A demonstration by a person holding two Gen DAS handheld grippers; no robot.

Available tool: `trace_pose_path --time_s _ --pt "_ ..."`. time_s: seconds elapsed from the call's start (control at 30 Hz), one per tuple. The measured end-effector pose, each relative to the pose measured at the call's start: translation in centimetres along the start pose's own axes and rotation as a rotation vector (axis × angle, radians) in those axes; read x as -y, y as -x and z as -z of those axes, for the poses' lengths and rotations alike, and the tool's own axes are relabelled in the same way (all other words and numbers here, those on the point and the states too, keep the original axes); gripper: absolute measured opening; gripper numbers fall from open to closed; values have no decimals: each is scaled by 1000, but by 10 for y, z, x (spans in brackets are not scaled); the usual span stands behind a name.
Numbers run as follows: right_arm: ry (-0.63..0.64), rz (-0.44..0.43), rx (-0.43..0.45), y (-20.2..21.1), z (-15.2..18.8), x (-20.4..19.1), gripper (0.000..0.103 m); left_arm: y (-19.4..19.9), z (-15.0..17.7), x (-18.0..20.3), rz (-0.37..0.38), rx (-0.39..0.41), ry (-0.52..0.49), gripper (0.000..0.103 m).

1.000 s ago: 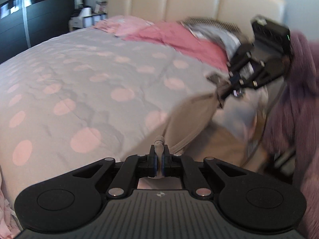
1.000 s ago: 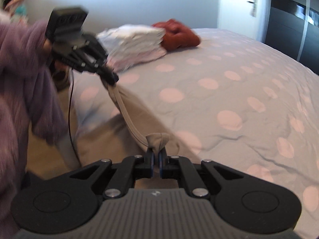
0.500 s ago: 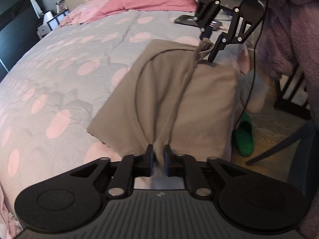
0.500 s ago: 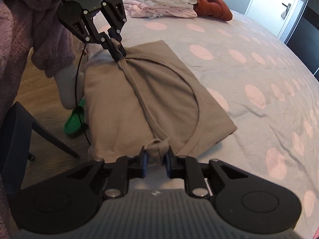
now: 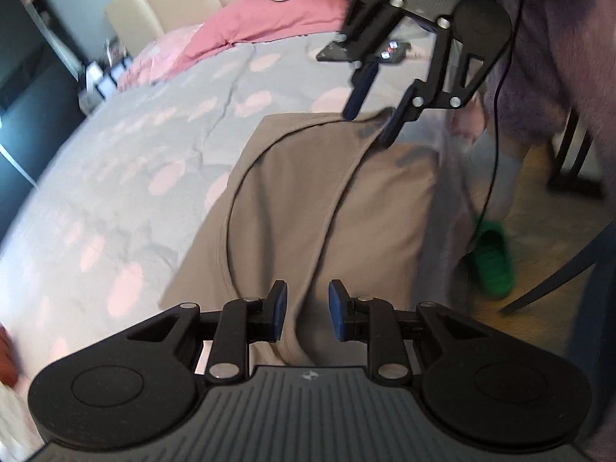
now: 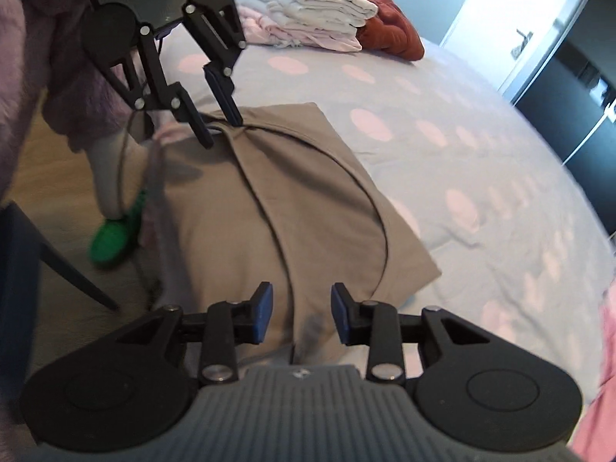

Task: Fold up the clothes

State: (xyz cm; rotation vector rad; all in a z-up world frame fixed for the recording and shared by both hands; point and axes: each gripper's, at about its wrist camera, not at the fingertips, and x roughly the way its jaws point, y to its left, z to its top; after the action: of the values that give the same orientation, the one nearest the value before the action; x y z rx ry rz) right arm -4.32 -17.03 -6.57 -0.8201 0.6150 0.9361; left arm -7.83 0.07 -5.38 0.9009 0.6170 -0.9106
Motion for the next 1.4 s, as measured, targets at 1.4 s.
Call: trace_pose_path --time_s 1.4 --pt "-478 53 106 1 -16 37 25 5 -12 -65 63 122 551 24"
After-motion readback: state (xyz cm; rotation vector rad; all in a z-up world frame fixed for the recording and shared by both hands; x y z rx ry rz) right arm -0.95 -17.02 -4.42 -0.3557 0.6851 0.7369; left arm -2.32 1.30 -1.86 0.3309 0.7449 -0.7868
